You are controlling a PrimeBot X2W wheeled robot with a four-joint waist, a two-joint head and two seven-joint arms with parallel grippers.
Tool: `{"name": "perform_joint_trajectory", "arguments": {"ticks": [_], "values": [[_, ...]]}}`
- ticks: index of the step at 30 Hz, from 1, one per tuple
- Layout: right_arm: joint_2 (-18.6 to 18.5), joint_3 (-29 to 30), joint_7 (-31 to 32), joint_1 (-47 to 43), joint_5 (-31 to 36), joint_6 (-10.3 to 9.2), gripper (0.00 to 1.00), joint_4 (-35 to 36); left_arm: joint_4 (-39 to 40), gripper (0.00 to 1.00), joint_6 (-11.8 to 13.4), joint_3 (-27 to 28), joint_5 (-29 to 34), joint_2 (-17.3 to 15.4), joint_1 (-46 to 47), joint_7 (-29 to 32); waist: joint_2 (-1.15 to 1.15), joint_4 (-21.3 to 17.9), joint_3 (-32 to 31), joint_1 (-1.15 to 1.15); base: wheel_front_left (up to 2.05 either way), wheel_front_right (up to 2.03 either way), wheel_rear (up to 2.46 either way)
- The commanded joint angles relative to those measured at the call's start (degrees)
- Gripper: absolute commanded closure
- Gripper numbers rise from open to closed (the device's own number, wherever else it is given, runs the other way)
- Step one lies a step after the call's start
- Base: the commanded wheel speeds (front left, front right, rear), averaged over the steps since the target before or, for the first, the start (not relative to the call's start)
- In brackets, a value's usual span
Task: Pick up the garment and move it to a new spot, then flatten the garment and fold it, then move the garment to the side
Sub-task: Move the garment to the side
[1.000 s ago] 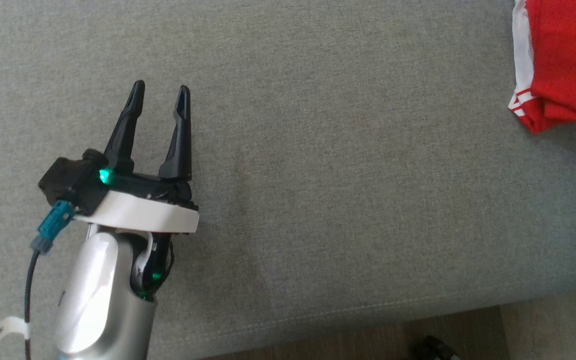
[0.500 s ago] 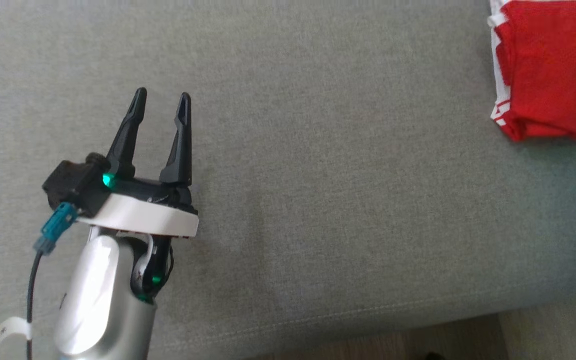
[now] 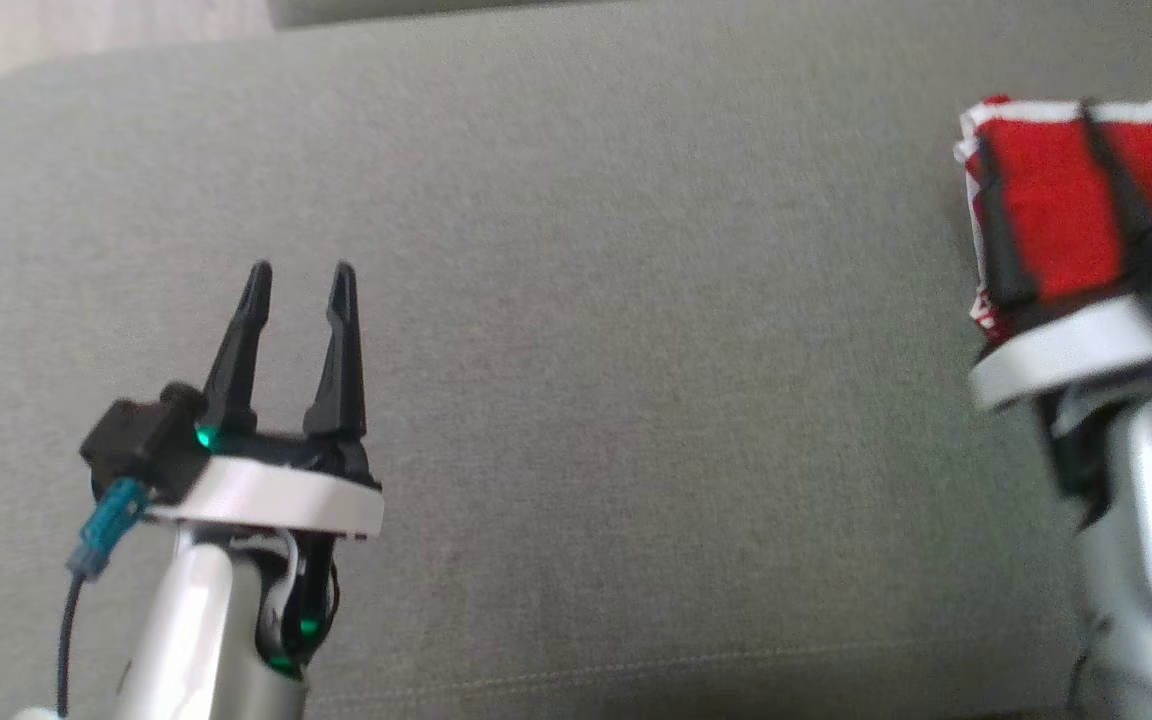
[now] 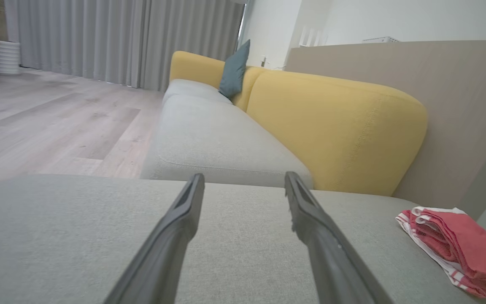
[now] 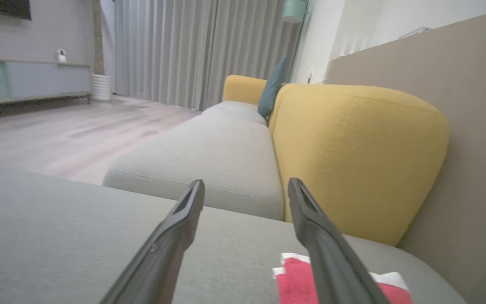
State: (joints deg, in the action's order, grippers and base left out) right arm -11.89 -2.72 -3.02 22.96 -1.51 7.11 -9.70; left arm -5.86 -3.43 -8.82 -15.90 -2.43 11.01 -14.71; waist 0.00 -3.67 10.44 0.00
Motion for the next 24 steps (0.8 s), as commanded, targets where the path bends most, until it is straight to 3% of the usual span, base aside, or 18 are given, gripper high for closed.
{"name": "perform_joint_trajectory", "arguments": {"ticks": [1, 5, 9, 16, 24], "values": [[0.7, -1.0, -0.9, -0.2, 0.0, 0.37, 0.0, 2.0, 2.0, 0.0, 0.3, 1.8, -0.5, -0.4, 0.6, -0.3, 0.0, 1.5, -2.2, 0.0, 0.0, 0.0, 0.0], [5.9, -0.3, -4.7, -5.5, 0.7, 0.37, 0.0, 1.7, 2.1, 0.0, 0.4, 1.5, -1.3, -0.4, -1.6, -0.3, 0.0, 2.8, -4.6, 0.0, 0.0, 0.0, 0.0], [8.4, 0.5, -8.7, -11.1, 1.0, 0.37, 0.0, 1.2, 2.3, 0.0, -0.9, 0.6, -3.0, -0.4, -3.9, -0.3, 0.0, 3.6, -6.1, 0.0, 0.0, 0.0, 0.0], [9.0, 0.1, -11.7, -17.6, -3.5, 0.37, 0.0, 1.1, 2.3, 0.0, -1.3, 0.7, -2.4, -0.4, -6.8, -0.3, 0.0, 4.0, -7.4, 0.0, 0.0, 0.0, 0.0], [9.0, -0.7, -12.0, -18.3, -5.2, 0.37, 0.0, 2.4, 2.8, 0.0, -1.6, 1.5, -3.5, -0.4, -7.9, -0.3, 0.0, 3.7, -7.8, 0.0, 0.0, 0.0, 0.0]]}}
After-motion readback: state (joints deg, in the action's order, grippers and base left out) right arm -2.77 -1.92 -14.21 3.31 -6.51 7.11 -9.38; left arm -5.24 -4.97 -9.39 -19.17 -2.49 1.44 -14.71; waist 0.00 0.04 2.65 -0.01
